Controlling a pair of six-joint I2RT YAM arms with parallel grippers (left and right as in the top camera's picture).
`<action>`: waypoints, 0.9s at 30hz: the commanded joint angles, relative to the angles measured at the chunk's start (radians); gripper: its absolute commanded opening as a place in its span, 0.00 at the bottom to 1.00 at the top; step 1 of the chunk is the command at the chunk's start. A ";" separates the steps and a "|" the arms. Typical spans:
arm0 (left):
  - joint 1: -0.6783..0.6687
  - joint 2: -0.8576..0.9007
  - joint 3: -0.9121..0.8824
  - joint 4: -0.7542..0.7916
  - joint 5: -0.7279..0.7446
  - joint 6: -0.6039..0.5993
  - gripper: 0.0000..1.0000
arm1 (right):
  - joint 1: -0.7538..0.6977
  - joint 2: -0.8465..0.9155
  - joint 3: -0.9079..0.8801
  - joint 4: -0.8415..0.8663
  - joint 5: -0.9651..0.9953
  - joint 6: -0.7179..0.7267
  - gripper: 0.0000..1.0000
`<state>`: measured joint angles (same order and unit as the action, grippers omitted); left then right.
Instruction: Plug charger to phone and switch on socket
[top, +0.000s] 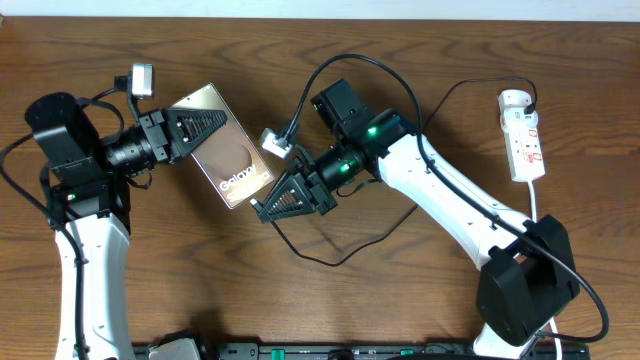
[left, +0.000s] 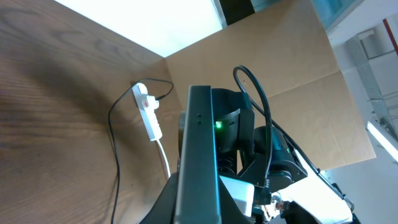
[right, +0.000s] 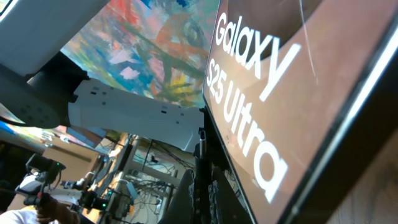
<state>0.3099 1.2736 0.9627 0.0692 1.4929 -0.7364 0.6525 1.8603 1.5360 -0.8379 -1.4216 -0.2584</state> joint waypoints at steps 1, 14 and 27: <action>-0.003 -0.010 0.007 0.017 0.014 -0.028 0.08 | 0.004 0.022 0.005 0.008 -0.037 -0.023 0.01; -0.003 -0.010 0.007 0.050 0.049 -0.028 0.07 | 0.001 0.034 0.005 0.008 -0.037 -0.023 0.01; -0.003 -0.008 0.007 0.053 0.070 0.022 0.07 | 0.001 0.034 0.005 0.008 -0.054 -0.023 0.01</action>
<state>0.3099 1.2736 0.9627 0.1135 1.5215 -0.7353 0.6529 1.8851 1.5360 -0.8318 -1.4380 -0.2584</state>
